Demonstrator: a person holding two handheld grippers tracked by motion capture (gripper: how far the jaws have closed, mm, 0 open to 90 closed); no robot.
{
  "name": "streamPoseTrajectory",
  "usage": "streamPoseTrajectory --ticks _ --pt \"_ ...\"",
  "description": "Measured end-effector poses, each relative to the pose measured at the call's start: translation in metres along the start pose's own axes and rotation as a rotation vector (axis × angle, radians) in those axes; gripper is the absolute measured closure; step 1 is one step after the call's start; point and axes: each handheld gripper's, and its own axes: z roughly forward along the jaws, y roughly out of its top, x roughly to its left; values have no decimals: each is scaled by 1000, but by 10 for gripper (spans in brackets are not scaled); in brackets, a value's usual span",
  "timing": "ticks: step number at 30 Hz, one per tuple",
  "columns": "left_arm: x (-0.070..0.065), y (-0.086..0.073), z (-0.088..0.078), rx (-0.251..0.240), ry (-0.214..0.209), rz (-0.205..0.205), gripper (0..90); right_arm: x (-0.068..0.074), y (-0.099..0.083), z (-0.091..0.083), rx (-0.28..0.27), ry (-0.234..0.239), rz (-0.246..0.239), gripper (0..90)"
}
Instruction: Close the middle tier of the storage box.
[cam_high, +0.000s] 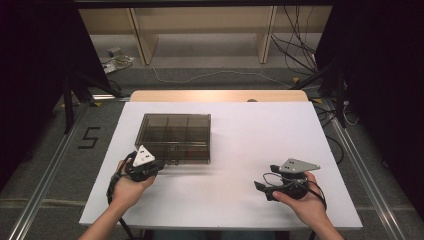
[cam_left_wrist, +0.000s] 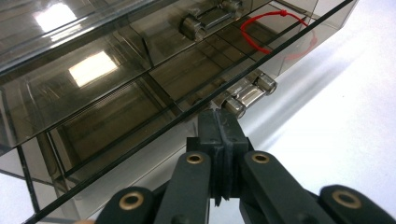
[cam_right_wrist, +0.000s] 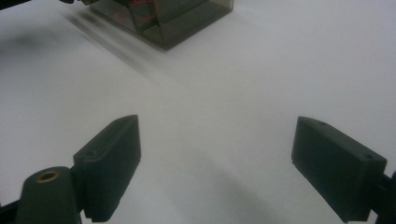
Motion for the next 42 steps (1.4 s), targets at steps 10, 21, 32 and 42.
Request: streamPoseTrajectory --ticks 10,21,32,42 --pt "2 3 4 -3 -4 -11 899 -1 0 0 1 0 4 165" --pt "4 5 7 5 0 -8 899 -1 0 -1 -2 -1 5 164" --pt "7 6 12 14 4 -10 899 -1 0 0 0 -1 10 164" --pt "8 6 12 19 7 -14 899 -1 0 0 0 -2 10 164"
